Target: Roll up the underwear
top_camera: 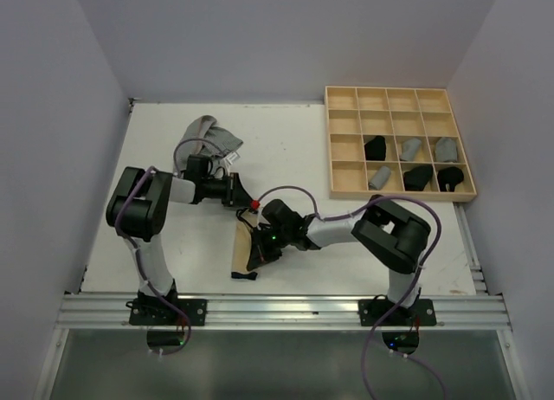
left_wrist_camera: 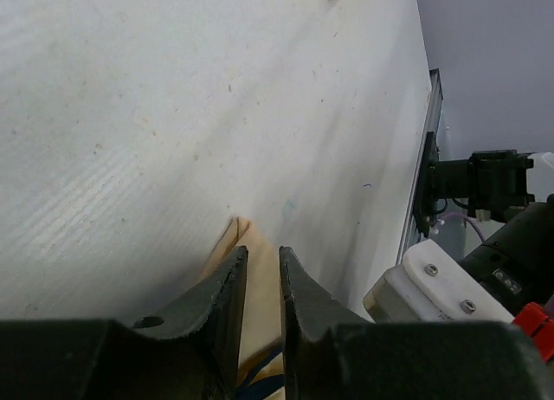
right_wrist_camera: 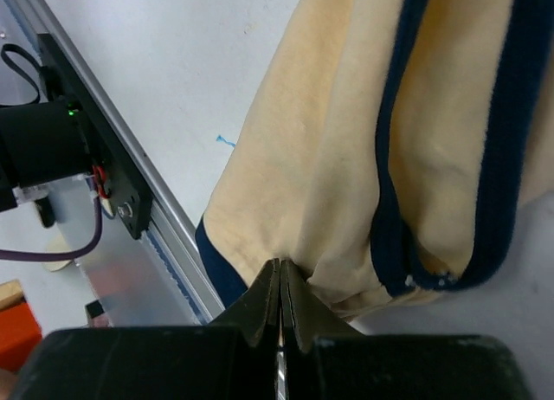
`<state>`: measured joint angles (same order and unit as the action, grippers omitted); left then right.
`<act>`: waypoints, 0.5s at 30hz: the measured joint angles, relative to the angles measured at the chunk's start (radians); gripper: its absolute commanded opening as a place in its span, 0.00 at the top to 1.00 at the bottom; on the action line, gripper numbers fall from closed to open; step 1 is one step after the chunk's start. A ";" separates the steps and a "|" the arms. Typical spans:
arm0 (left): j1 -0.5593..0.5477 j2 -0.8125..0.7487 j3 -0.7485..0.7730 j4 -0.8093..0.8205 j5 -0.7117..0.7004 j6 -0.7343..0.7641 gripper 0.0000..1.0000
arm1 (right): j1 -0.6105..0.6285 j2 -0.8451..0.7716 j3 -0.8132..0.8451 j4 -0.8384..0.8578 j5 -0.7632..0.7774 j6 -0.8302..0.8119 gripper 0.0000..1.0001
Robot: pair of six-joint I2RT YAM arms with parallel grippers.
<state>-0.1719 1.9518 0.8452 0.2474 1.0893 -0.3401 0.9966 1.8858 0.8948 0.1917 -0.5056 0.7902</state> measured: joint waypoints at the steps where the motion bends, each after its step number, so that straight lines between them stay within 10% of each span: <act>1: 0.000 -0.028 0.008 -0.020 -0.009 0.013 0.69 | 0.000 -0.016 0.001 -0.031 0.008 -0.012 1.00; 7: 0.013 -0.332 0.145 -0.225 -0.073 0.174 0.46 | -0.010 -0.202 0.030 -0.228 0.101 -0.082 0.78; 15: 0.119 -0.680 0.259 -0.604 -0.187 0.634 0.44 | -0.041 -0.302 0.060 -0.263 0.152 -0.100 0.81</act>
<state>-0.0532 1.2720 1.1038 -0.3565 0.9020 0.2935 0.9558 1.5837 0.9546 -0.0715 -0.3538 0.6903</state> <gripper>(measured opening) 0.556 0.188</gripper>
